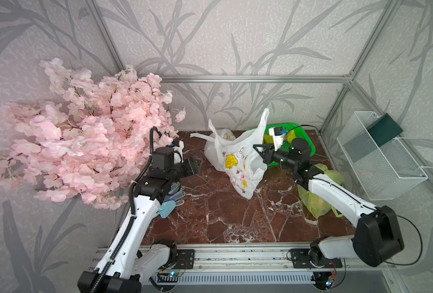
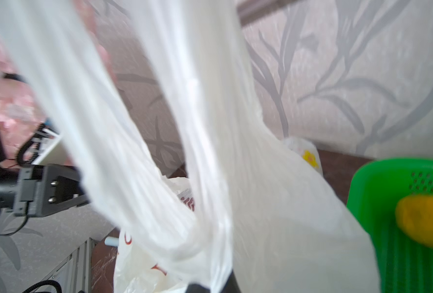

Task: Place the pears into plastic bags & tie knots
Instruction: Pick up the plastic bag at the center of the board.

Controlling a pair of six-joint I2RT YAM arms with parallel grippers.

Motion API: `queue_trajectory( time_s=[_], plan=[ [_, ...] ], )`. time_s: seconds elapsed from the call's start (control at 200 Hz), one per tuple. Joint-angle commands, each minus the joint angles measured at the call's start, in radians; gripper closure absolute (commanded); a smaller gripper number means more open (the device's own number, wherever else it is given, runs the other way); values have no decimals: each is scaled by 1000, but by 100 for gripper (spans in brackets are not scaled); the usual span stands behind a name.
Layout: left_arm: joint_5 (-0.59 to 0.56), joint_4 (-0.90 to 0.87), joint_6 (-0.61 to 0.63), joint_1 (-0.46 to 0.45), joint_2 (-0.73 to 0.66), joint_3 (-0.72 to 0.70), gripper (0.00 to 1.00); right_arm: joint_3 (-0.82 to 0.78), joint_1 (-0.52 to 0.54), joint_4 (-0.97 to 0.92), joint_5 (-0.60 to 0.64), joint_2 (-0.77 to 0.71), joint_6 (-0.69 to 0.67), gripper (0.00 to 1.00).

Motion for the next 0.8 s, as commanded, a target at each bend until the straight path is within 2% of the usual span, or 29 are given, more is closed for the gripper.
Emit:
queue_trajectory(
  time_s=[0.0, 0.135, 0.24, 0.32, 0.415, 0.545, 0.705, 0.755, 0.795],
  plan=[
    [164, 143, -150, 5, 56, 52, 29, -99, -29, 442, -229, -9, 62, 100],
    [232, 217, -286, 6, 89, 53, 22, -138, -39, 528, -272, -21, 46, 100],
    [264, 358, -429, 4, 104, 14, 8, -157, -29, 554, -293, -18, 18, 100],
    [288, 382, -436, 2, 140, 36, 1, -165, -16, 557, -305, -17, -4, 100],
    [298, 323, -367, -34, 195, 90, 1, -170, 3, 555, -316, -15, -21, 100],
    [218, 130, -209, -109, 259, 189, 1, -176, 25, 548, -303, -11, -39, 100],
    [183, 152, -183, -156, 282, 175, 1, -172, 54, 549, -287, 4, -47, 100],
    [166, 184, -183, -171, 288, 162, 7, -170, 64, 552, -273, 10, -47, 100],
    [158, 218, -180, -175, 299, 147, 19, -172, 72, 558, -258, 16, -40, 100]
  ],
)
